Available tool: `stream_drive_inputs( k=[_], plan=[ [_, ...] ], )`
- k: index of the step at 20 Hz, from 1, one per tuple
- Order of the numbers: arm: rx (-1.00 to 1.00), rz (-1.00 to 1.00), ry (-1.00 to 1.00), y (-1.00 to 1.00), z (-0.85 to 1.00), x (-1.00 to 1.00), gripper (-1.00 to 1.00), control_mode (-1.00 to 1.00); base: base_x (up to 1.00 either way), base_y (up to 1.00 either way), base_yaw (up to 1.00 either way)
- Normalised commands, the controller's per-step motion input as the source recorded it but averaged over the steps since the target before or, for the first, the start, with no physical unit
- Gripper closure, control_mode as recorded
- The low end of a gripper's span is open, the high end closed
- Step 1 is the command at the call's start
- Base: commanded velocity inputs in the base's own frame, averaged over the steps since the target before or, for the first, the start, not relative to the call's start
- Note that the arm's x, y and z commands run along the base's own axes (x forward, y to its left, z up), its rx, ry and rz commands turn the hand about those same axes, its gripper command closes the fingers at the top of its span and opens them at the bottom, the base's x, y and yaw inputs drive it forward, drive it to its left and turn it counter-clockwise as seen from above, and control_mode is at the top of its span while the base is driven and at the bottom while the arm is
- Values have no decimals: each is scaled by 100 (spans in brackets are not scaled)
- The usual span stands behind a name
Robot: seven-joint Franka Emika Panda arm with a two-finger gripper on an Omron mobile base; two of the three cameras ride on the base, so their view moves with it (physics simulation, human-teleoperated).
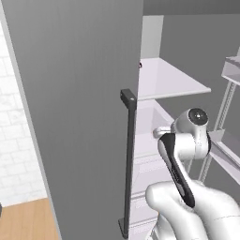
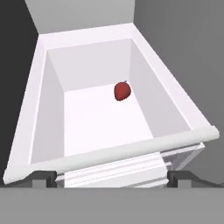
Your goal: Take the strawberry from the fridge and place it on top of the pancake, located on the dining counter.
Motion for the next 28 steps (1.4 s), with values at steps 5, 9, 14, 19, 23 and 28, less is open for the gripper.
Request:
stream_drive_inputs(
  k=[5,9,14,19,23,28],
  plan=[
    [6,1,11,-36,-13,52,-100,-100,0,0,0],
    [7,1,9,-37,-21,51,-100,-100,0,0,0],
    [4,0,3,-3,-24,47,-100,-100,0,0,0],
    [0,0,8,0,-22,40,-100,-100,0,0,0],
    [0,0,12,0,-28,41,-100,-100,0,0,0],
    [1,0,7,0,-23,47,-100,-100,0,0,0]
  ],
)
